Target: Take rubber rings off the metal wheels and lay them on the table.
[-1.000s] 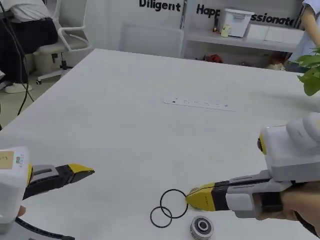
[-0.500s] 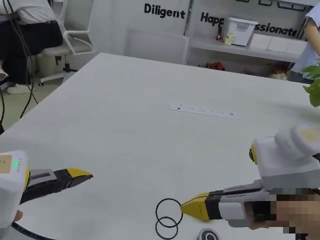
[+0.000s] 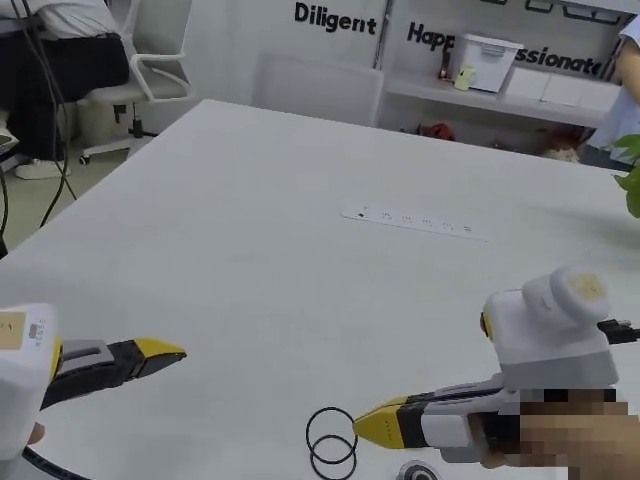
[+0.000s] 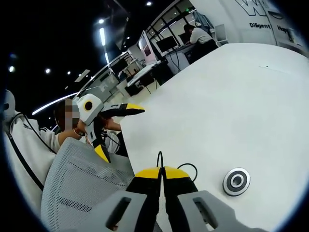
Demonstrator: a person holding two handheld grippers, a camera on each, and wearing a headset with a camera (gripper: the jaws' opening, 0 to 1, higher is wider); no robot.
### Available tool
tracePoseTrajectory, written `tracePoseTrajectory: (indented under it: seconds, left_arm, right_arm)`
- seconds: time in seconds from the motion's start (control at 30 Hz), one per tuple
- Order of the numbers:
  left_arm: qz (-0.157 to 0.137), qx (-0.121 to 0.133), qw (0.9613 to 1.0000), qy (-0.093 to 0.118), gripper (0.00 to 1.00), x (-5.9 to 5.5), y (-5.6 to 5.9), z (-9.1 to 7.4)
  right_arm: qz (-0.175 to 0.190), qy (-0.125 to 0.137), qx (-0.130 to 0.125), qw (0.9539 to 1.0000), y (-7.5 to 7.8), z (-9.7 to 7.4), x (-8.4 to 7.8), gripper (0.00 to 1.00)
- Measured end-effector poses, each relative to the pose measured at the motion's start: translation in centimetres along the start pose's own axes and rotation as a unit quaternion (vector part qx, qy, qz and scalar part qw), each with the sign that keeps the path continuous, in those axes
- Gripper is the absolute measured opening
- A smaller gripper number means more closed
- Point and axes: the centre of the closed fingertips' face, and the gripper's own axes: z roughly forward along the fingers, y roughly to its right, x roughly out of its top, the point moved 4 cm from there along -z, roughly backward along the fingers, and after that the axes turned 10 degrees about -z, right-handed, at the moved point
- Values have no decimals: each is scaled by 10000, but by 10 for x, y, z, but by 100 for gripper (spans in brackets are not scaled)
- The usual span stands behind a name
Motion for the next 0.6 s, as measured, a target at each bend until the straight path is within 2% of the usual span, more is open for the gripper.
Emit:
tracePoseTrajectory:
  seconds: [0.2,0.6]
  left_arm:
    - [-38,32,10000,29,92,1,-3,1]
    - [-70,-17,10000,-55,92,0,-3,7]
  right_arm:
    - [11,-116,-79,9999,6,8,-8,0]
    - [180,-112,-251,9995,16,10,-17,0]
